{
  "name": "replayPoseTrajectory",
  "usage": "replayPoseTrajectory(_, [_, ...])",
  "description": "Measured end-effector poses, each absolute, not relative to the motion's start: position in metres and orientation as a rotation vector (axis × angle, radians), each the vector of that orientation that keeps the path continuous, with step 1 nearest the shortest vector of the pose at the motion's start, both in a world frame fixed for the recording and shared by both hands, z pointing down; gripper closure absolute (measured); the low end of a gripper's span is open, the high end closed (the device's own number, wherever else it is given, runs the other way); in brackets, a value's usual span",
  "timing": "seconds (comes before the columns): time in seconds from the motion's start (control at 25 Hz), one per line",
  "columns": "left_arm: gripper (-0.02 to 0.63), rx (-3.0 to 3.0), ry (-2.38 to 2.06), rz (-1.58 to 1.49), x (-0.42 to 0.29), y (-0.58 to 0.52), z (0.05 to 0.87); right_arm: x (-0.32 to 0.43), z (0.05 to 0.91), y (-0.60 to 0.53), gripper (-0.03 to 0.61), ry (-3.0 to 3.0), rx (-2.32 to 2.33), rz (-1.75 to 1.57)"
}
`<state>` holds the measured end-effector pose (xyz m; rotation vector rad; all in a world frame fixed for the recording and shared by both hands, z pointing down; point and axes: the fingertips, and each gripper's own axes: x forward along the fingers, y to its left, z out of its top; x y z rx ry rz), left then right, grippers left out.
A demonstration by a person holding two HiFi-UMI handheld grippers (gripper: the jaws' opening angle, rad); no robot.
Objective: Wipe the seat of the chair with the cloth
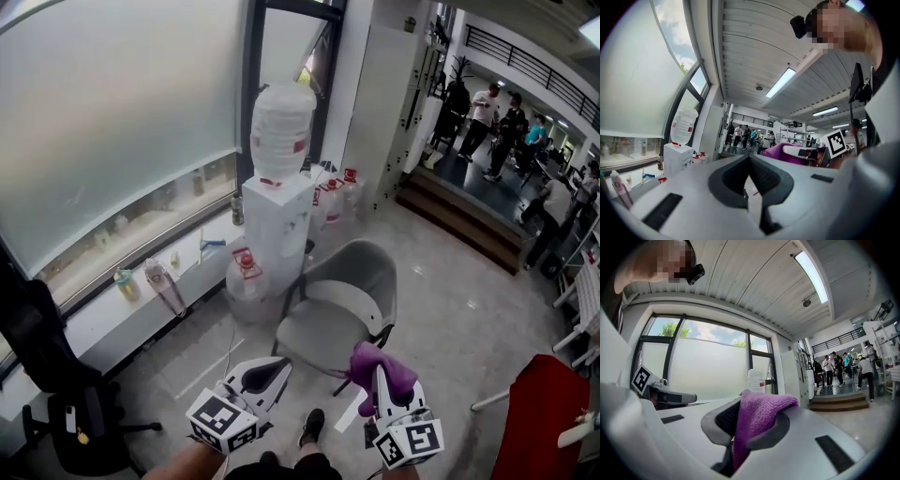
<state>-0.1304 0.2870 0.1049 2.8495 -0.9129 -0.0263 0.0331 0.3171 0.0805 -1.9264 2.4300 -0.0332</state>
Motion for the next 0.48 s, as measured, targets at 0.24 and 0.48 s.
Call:
replayPoseTrajectory(0.24, [0.611,2.866,-0.942,-0.016,-0.107,0.243,0.1,0.055,0.079,0.269,0.553,2.43,-1.881,-0.031])
replayPoseTrajectory(0.48, [0.611,2.9,-0.938,-0.026,-0.065,0.189,0.085,0.094,0.064,0.218,0.554,2.417,-1.858,0.009])
